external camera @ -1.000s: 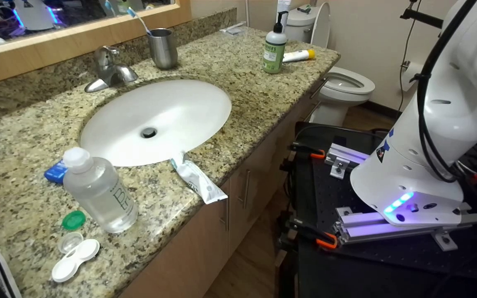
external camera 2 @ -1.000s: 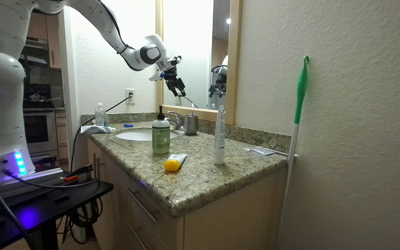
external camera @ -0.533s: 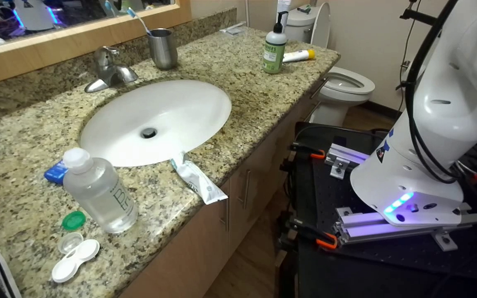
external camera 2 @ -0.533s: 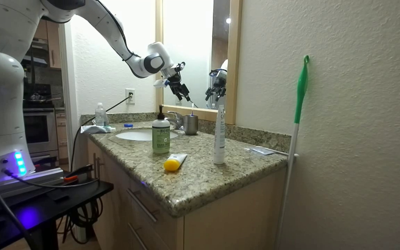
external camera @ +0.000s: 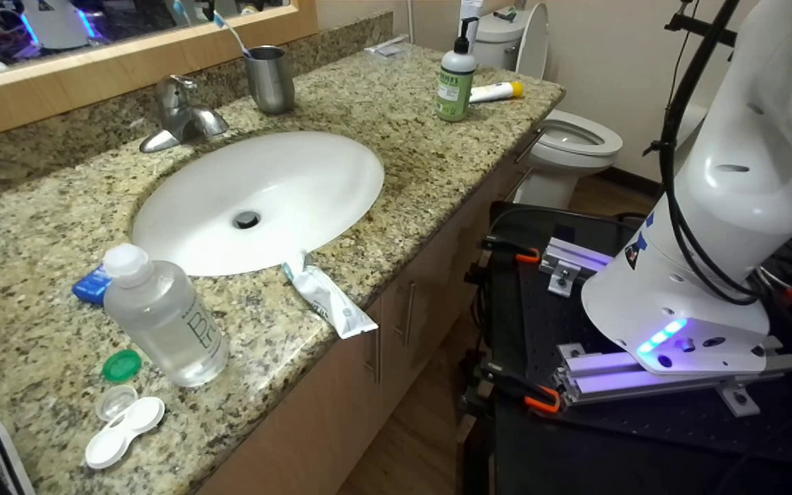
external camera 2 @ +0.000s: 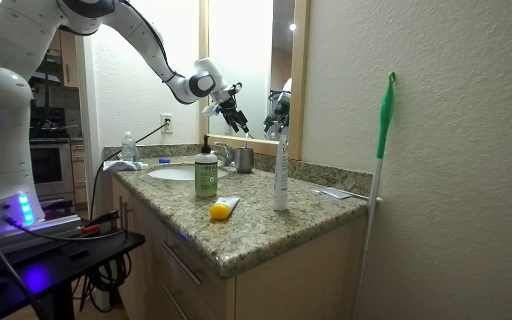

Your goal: Take the toothbrush out of the silver cup

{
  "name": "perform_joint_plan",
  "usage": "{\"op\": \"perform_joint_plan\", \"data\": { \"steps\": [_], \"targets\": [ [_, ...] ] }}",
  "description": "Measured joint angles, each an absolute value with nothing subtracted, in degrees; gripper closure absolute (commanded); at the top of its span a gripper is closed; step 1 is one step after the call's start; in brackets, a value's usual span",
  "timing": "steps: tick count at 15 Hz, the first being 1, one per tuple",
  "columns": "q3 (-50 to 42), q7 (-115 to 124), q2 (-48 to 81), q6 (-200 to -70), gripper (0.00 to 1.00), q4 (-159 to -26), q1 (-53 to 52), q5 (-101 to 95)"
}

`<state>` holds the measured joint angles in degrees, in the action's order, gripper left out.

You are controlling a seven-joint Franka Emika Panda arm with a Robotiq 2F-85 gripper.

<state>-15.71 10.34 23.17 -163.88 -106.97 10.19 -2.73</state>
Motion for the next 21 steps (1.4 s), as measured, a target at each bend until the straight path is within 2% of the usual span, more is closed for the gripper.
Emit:
{"op": "perform_joint_plan", "data": {
  "steps": [14,15,16,17,21],
  "targets": [
    [-16.2,10.3,29.6,-163.9,0.0,-102.0,10.5,-2.6],
    [-16.2,10.3,29.6,-163.9,0.25,-102.0,10.5,-2.6],
    [-16.2,10.3,29.6,-163.9,0.26,-102.0,10.5,-2.6],
    [-16.2,10.3,29.6,-163.9,0.32,-102.0,10.5,-2.5],
    [-16.0,10.3,29.6,-163.9,0.6,-102.0,10.7,-1.9]
  ]
}}
